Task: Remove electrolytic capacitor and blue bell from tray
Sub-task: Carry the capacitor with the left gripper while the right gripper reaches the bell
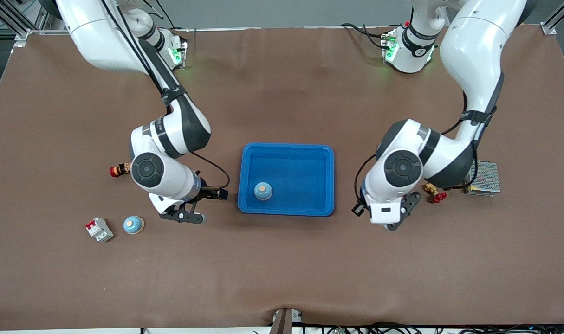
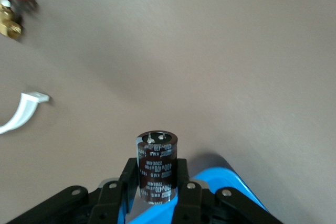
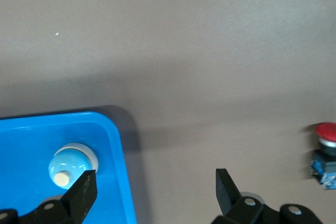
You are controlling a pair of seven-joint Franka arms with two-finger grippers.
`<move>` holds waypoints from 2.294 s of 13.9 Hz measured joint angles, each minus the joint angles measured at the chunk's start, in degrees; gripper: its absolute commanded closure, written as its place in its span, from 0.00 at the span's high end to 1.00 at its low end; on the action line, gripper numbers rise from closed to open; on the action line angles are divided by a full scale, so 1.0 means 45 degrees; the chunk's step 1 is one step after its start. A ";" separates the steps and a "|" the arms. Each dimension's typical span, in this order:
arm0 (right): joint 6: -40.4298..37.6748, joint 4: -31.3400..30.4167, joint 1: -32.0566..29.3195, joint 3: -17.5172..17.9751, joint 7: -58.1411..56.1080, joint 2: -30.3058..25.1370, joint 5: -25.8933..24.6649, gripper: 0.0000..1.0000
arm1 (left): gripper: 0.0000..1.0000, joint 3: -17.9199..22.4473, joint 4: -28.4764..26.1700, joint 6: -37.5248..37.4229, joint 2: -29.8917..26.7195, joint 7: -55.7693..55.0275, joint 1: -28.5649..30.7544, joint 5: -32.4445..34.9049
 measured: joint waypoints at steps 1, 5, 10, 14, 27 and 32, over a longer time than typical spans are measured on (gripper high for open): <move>0.0093 0.0000 0.0172 0.0000 0.0379 0.0000 0.0000 1.00 | 0.00 0.0004 -0.0002 -0.0242 -0.0010 0.0359 0.0186 -0.0004; 0.0829 -0.0091 0.1026 -0.0010 0.2002 0.0037 -0.0009 1.00 | 0.00 0.0000 -0.0225 -0.0923 -0.0079 0.1847 0.1219 -0.0019; 0.1559 -0.0299 0.1367 -0.0041 0.2946 0.0266 -0.0016 1.00 | 0.00 -0.0004 -0.1107 -0.0934 -0.0441 0.3498 0.2383 -0.0022; 0.2179 -0.0305 0.1913 -0.0047 0.4067 0.0637 -0.0155 1.00 | 0.00 -0.0003 -0.2676 0.0076 -0.0961 0.4170 0.3107 -0.0023; 0.3862 -0.0300 0.2793 -0.0082 0.5250 0.1973 -0.0170 1.00 | 0.00 0.0097 -0.7175 0.5529 -0.1443 0.4639 0.4681 0.0669; 0.4065 -0.0296 0.2825 -0.0097 0.5292 0.2046 -0.0170 1.00 | 0.00 0.0048 -0.7252 0.5682 -0.1301 0.4640 0.4817 0.0749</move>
